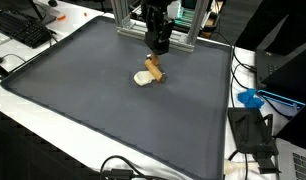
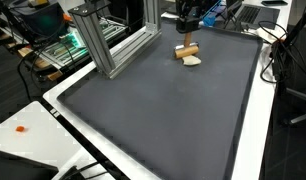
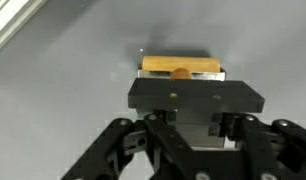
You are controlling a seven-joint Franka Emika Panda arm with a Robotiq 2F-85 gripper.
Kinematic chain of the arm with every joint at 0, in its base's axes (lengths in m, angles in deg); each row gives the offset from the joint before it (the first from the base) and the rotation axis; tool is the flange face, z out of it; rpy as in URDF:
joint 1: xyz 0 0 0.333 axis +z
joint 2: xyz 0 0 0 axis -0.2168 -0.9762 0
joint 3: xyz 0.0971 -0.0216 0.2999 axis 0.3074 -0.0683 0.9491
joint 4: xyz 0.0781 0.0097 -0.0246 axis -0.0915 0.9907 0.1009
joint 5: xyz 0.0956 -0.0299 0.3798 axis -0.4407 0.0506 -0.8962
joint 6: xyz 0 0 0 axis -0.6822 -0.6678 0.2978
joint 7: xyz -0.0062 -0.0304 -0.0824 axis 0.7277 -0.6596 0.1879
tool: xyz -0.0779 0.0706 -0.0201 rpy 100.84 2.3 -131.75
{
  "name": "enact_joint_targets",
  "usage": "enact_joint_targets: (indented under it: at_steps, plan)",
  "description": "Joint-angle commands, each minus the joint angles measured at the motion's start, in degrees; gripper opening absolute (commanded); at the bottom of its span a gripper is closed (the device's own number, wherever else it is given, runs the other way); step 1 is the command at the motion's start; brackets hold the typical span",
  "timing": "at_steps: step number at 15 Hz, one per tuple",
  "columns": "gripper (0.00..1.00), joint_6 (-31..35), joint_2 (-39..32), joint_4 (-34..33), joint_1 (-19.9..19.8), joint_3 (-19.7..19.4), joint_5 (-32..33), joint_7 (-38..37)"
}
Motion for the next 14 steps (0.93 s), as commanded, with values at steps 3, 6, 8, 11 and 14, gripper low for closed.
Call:
enact_joint_targets:
  at_steps: [3, 6, 8, 11, 14]
  plan:
    - [0.34, 1.02, -0.66, 1.18, 0.62, -0.21, -0.61, 0.58]
    - [0.34, 2.66, -0.19, 0.9, 0.58, -0.39, 0.55, 1.83]
    - [0.34, 3.12, -0.16, 0.83, 0.49, -0.44, 0.8, 3.75]
    - [0.82, 2.73, -0.41, 1.21, 0.44, -0.24, -0.38, 5.87]
    - [0.48, 3.13, -0.38, 1.39, 0.61, -0.38, 0.04, 6.24]
